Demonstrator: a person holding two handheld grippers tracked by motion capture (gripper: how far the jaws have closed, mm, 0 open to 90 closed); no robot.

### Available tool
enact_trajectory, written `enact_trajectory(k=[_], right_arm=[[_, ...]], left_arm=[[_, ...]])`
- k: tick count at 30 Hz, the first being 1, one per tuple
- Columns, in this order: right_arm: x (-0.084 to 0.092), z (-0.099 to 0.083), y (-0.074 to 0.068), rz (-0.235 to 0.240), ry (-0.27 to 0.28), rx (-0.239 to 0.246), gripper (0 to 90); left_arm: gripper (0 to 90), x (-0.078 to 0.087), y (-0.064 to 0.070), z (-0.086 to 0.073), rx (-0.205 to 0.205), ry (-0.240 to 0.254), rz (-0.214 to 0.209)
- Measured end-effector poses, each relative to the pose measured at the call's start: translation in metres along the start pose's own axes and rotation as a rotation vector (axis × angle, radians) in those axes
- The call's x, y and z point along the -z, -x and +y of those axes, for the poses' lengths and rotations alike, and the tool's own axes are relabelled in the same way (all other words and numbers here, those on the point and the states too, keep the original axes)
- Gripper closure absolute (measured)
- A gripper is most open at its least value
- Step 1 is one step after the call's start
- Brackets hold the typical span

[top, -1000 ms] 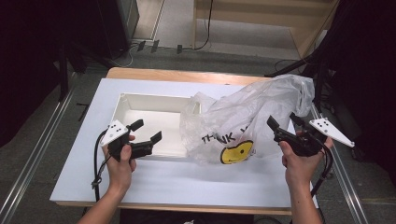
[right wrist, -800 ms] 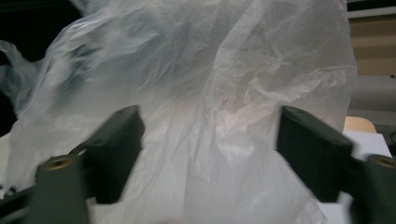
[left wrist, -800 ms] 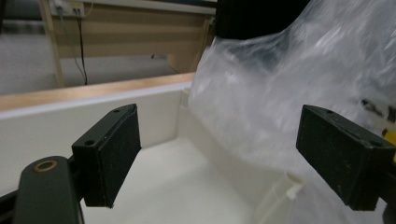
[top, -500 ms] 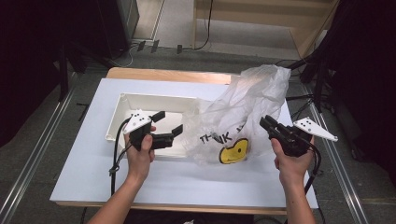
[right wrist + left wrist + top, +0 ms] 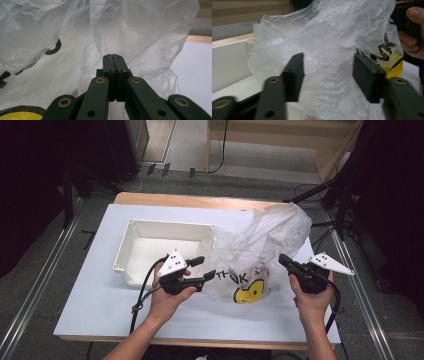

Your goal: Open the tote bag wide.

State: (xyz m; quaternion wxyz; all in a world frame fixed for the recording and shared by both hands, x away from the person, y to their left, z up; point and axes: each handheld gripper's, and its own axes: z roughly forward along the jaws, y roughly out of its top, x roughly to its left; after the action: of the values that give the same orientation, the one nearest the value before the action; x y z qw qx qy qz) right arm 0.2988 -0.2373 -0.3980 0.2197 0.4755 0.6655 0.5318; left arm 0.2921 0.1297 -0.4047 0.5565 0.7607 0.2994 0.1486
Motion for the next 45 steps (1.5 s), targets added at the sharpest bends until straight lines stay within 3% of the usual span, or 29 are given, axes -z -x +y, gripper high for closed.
enact_trajectory(k=[8,14,19,20,22,24,28,31,35,41,45], right_arm=[[-0.003,-0.007,0.008,-0.036,-0.031,-0.001,90.0],[-0.006,-0.014,0.022,-0.070,-0.061,-0.046,90.0],[-0.004,-0.016,0.028,-0.090,-0.056,-0.089,89.7],[-0.003,-0.016,0.030,-0.087,-0.052,-0.070,86.6],[0.000,-0.014,0.030,-0.080,-0.025,-0.087,76.2],[0.004,-0.011,0.027,-0.055,0.011,-0.058,67.5],[0.014,-0.002,0.019,-0.053,0.085,-0.010,50.5],[0.021,0.005,0.013,-0.024,0.128,-0.021,39.4],[0.030,0.015,0.005,-0.043,0.191,-0.005,24.4],[0.044,0.024,0.002,-0.075,0.280,-0.035,17.0],[0.052,0.031,0.000,-0.069,0.330,-0.008,15.5]], left_arm=[[77.3,-0.008,0.004,-0.008,0.023,-0.033,-0.024],[82.0,-0.015,0.010,-0.015,0.009,-0.073,-0.054],[82.7,-0.021,0.014,-0.021,0.003,-0.101,-0.062],[82.6,-0.022,0.015,-0.022,0.004,-0.104,-0.063],[82.4,-0.025,0.017,-0.024,0.006,-0.112,-0.060],[81.7,-0.026,0.018,-0.025,0.002,-0.121,-0.059],[80.4,-0.028,0.020,-0.027,0.004,-0.124,-0.049],[79.8,-0.029,0.020,-0.027,0.006,-0.127,-0.046],[79.9,-0.031,0.021,-0.029,0.004,-0.134,-0.041],[80.8,-0.035,0.022,-0.034,0.011,-0.156,-0.035],[81.9,-0.038,0.022,-0.037,0.011,-0.177,-0.029]])
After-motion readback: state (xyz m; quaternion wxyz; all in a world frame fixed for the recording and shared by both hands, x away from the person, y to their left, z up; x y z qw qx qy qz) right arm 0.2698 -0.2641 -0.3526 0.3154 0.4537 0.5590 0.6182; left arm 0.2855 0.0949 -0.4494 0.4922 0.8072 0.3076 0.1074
